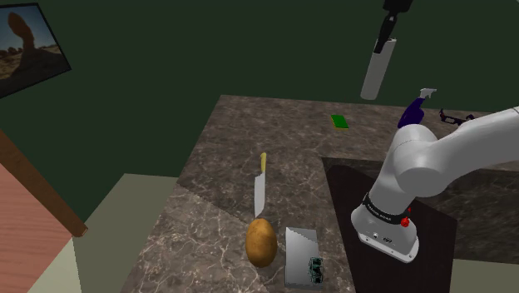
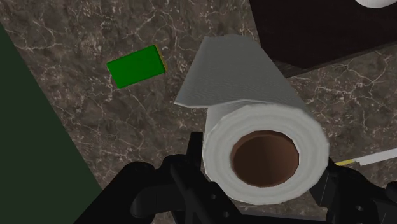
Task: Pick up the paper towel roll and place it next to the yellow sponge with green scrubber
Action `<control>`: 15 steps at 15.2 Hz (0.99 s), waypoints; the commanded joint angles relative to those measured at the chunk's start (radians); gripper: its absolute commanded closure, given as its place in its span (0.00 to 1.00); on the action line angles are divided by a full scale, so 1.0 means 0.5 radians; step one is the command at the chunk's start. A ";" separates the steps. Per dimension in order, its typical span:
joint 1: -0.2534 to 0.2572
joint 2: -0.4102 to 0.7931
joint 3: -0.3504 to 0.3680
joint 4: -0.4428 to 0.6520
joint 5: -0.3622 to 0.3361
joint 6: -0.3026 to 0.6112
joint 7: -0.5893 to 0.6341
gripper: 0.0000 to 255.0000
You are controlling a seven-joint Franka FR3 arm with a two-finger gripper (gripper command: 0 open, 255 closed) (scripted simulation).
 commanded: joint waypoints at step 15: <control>0.008 -0.012 -0.267 -0.224 -0.144 0.300 -0.105 1.00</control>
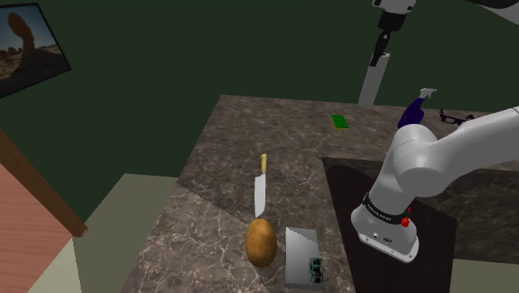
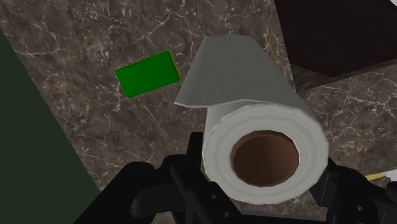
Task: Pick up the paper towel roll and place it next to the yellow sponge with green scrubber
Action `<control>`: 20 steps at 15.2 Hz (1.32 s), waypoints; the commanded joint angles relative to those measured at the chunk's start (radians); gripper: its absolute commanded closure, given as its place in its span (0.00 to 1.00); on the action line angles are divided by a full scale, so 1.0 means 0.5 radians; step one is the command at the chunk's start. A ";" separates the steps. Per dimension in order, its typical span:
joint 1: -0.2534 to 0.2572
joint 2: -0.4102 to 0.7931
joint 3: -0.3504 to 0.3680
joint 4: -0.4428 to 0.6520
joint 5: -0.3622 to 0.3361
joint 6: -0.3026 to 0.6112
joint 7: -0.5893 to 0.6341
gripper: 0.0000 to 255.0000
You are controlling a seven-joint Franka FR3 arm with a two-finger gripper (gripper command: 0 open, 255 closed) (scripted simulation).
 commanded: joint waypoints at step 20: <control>-0.091 -0.153 -0.202 -0.593 -0.201 0.461 0.083 1.00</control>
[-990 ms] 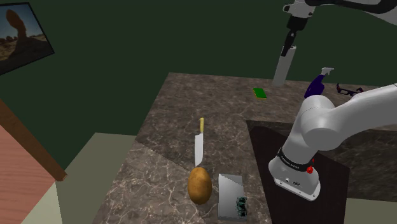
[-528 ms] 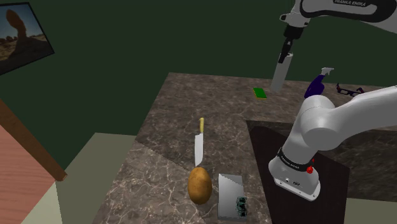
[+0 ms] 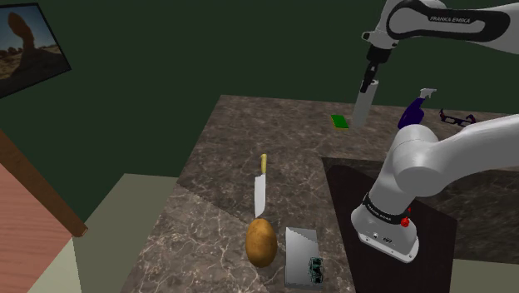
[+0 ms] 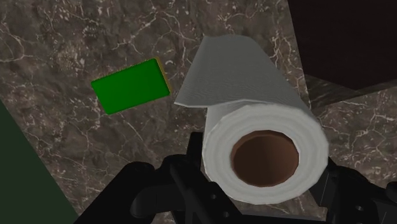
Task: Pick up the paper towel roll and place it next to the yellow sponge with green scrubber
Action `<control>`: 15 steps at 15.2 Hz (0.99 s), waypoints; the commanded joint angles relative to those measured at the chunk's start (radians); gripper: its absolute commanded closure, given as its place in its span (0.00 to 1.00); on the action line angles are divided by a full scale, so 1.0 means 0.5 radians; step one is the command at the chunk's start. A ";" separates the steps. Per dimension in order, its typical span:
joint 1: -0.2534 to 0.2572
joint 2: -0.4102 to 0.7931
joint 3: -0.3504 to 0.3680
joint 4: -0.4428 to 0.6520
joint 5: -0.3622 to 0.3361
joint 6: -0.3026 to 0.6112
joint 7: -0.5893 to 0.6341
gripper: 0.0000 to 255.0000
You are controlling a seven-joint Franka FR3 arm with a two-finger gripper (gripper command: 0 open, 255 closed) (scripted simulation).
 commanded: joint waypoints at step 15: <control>-0.039 0.000 -0.245 -0.357 -0.203 0.382 0.056 1.00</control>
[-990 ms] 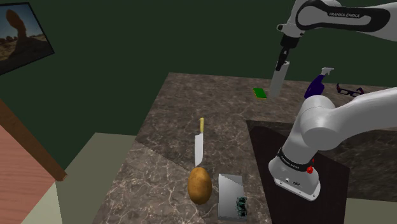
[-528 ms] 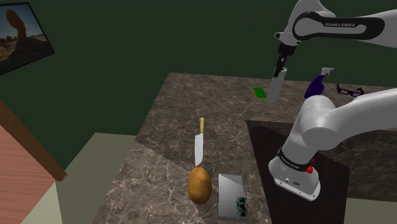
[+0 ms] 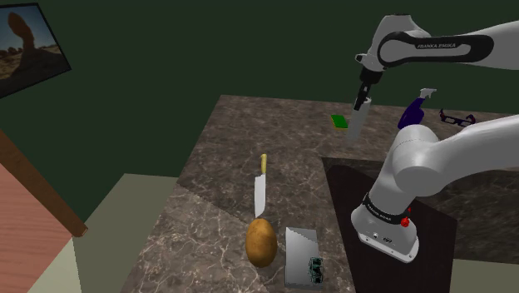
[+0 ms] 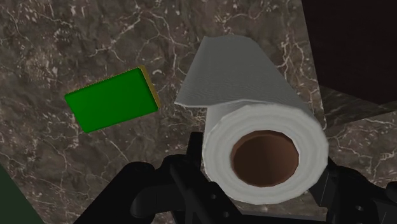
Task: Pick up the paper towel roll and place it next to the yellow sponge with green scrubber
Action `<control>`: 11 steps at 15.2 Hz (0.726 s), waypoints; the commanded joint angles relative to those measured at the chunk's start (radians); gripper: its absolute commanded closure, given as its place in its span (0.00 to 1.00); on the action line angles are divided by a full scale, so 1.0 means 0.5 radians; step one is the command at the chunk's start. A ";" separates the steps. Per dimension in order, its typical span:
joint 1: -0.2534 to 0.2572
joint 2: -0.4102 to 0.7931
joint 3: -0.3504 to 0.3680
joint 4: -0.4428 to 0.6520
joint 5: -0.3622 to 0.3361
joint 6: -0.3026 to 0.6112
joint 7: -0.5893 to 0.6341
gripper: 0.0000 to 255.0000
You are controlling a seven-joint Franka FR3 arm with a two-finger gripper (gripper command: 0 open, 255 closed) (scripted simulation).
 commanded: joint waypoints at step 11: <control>-0.001 0.031 -0.114 -0.112 -0.087 0.156 0.023 1.00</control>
